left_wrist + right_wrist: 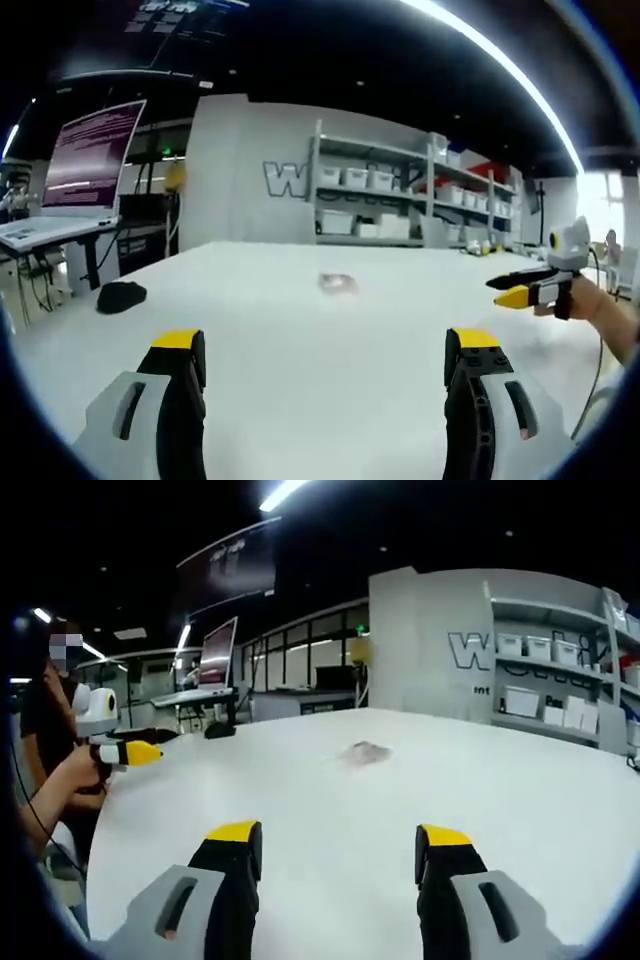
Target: Open the resealable bag by pulling the two sides of the seal apart until the entire bag opening is separated and visibly accessible.
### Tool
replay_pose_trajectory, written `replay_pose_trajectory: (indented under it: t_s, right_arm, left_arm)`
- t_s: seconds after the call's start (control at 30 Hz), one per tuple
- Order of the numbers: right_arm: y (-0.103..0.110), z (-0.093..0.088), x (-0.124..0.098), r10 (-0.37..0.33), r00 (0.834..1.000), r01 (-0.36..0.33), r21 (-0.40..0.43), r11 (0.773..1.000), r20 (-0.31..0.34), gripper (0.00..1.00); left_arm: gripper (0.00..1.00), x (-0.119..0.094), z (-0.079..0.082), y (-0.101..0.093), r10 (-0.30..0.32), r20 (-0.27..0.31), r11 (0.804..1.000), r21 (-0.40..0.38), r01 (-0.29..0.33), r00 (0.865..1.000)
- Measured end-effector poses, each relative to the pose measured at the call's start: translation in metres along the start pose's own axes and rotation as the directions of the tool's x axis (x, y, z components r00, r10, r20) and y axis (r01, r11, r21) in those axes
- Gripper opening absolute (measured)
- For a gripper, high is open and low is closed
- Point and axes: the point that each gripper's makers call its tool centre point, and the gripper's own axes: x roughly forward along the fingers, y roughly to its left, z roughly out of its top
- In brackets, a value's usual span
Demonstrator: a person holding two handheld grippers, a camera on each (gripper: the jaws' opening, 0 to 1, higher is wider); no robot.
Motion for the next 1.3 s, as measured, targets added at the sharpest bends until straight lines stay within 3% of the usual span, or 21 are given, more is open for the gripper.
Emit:
replay_pose_trajectory:
  t_s: [1.07, 1.3]
  right_arm:
    - [-0.007, 0.010, 0.018, 0.015, 1.000, -0.015, 0.029, 0.999, -0.007, 0.59]
    - [-0.015, 0.015, 0.019, -0.001, 1.000, 0.001, 0.029, 1.000, 0.000, 0.67]
  left_arm:
    - [1.00, 0.016, 0.001, -0.001, -0.038, -0.009, 0.999, -0.009, 0.038, 0.999]
    - [1.00, 0.022, -0.003, -0.007, -0.050, -0.025, 0.999, -0.013, 0.050, 0.998]
